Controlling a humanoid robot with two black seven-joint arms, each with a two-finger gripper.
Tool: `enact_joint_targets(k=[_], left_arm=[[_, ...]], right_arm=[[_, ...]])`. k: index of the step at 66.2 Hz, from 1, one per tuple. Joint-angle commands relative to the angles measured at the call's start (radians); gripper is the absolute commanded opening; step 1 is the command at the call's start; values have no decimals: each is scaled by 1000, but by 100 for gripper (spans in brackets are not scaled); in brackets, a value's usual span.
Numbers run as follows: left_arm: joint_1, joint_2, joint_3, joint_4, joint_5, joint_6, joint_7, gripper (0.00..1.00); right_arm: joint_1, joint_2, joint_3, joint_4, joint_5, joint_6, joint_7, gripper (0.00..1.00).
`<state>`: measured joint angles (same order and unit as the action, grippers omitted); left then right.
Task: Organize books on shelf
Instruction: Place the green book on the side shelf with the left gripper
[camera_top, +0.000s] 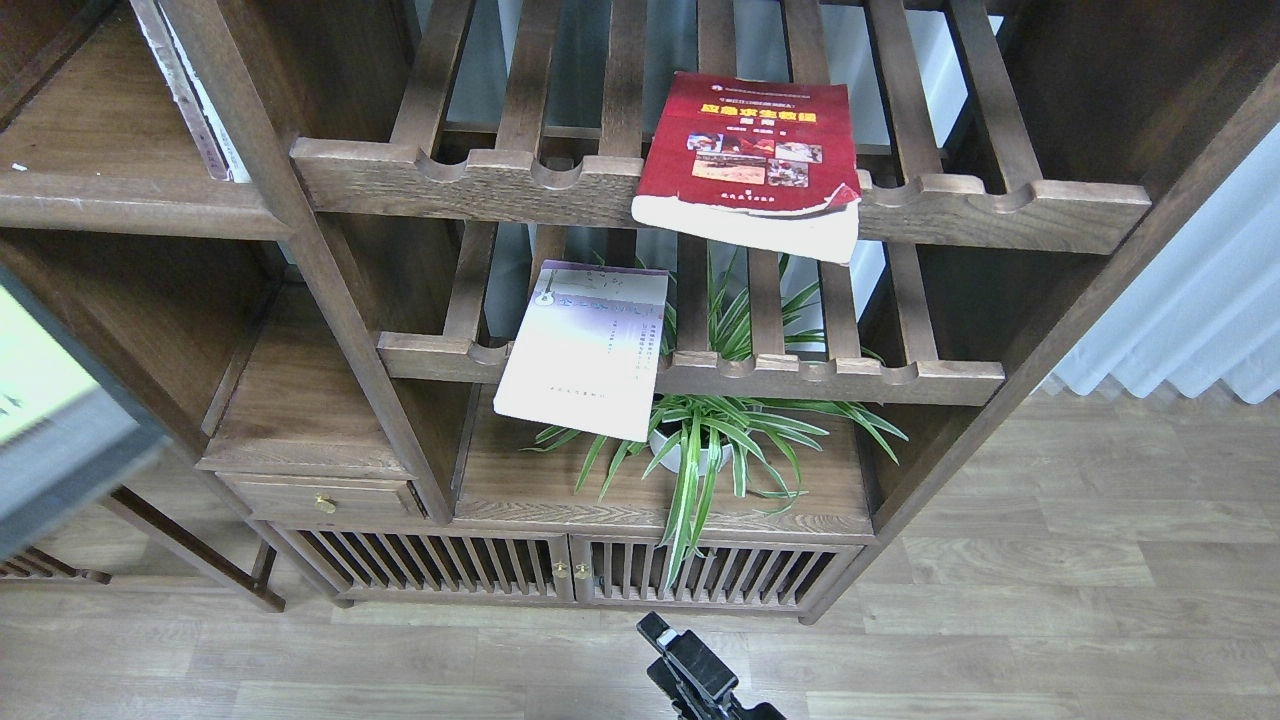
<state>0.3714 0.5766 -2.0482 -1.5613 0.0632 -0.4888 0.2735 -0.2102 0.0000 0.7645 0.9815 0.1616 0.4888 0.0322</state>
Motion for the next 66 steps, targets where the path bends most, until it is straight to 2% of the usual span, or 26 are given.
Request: enact_joint_targets(k=[1,13,14,25,52,66], left_arm=[[-83,8,-38,0,49,0,36,4],[-195,8,-61,0,155,0,43,4],[-236,6,-66,0,190,0,43,4],[-368,6,-64,3,296,0,43,4],[-723,-43,20,72,595,0,35,4],[-845,-63,34,116,699,0,27,4]], right_arm=[[0,0,-4,0,-1,0,0,95],[0,0,-4,3,-1,0,0,95],[0,0,-1,3,-1,0,0,95],[0,0,-4,5,-1,0,0,95],[0,0,1,6,-1,0,0,95],[0,0,-1,8,1,0,2,95]])
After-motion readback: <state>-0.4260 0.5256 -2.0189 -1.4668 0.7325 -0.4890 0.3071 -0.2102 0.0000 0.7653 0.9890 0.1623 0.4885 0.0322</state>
